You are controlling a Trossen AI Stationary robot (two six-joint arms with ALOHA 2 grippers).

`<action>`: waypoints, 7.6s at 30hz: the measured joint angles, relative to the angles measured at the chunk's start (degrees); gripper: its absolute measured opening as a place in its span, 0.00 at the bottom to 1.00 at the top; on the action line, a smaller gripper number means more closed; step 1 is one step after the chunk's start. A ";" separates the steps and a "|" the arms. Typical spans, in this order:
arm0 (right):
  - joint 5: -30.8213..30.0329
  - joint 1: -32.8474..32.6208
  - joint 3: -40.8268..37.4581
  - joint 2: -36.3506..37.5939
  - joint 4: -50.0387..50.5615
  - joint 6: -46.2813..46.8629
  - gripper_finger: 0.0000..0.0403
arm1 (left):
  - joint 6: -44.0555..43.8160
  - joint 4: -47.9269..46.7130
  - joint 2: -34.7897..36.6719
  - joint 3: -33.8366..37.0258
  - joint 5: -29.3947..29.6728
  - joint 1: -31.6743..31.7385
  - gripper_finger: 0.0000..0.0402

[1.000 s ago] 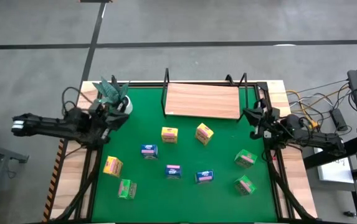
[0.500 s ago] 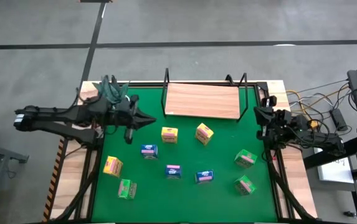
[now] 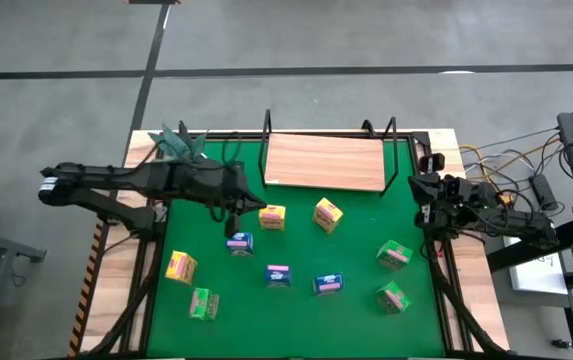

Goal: Stack cereal on shelf
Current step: Put the middle left yellow cereal box on the shelf, then put the top yellow cereal box on the shelf

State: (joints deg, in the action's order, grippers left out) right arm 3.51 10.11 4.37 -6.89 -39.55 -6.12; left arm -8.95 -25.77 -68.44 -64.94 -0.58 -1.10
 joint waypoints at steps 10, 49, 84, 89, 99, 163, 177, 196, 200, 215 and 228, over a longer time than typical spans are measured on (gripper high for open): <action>-0.02 0.00 2.30 -7.31 0.08 -1.67 0.02 | 0.94 -18.27 -14.64 -10.90 -0.03 0.00 0.03; -0.07 0.01 3.77 -12.03 0.39 -2.92 0.02 | 13.28 -24.31 -29.22 -16.60 11.23 1.05 0.61; -0.09 0.00 3.77 -12.03 0.76 -3.13 0.02 | 17.06 -25.22 -29.22 -19.18 10.05 1.57 0.36; -0.09 0.00 3.75 -12.03 0.79 -3.11 0.02 | 24.97 -27.41 -29.22 -26.71 9.94 2.78 0.36; -0.09 0.02 3.75 -12.03 0.81 -2.94 0.02 | 35.37 -28.38 -32.19 -42.04 9.04 14.29 0.36; -0.57 0.03 3.70 -11.99 2.89 -4.41 0.02 | 41.47 -33.14 -55.60 -57.90 -3.04 34.91 0.65; -0.56 0.04 3.70 -11.92 2.90 -4.39 0.02 | 37.06 -41.76 -53.34 -68.75 -3.15 30.20 0.66; -0.56 0.04 3.73 -11.99 4.88 -3.59 0.02 | 16.85 -28.73 -52.13 -68.53 -13.74 12.36 0.52; -0.57 0.03 3.73 -12.01 5.55 -3.46 0.02 | 14.30 -29.44 -52.13 -68.53 -13.48 10.90 0.51; -0.55 0.04 3.73 -12.01 4.97 -2.72 0.02 | 36.94 -45.93 -49.43 -69.56 2.34 17.95 0.50; -0.56 0.03 3.73 -12.01 5.93 -3.82 0.02 | 33.22 -51.10 -50.40 -68.75 -14.44 27.13 0.42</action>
State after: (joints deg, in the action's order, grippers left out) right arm 2.95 10.14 8.10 -18.90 -33.62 -9.95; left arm 24.27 -76.87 -118.85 -133.69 -15.02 26.03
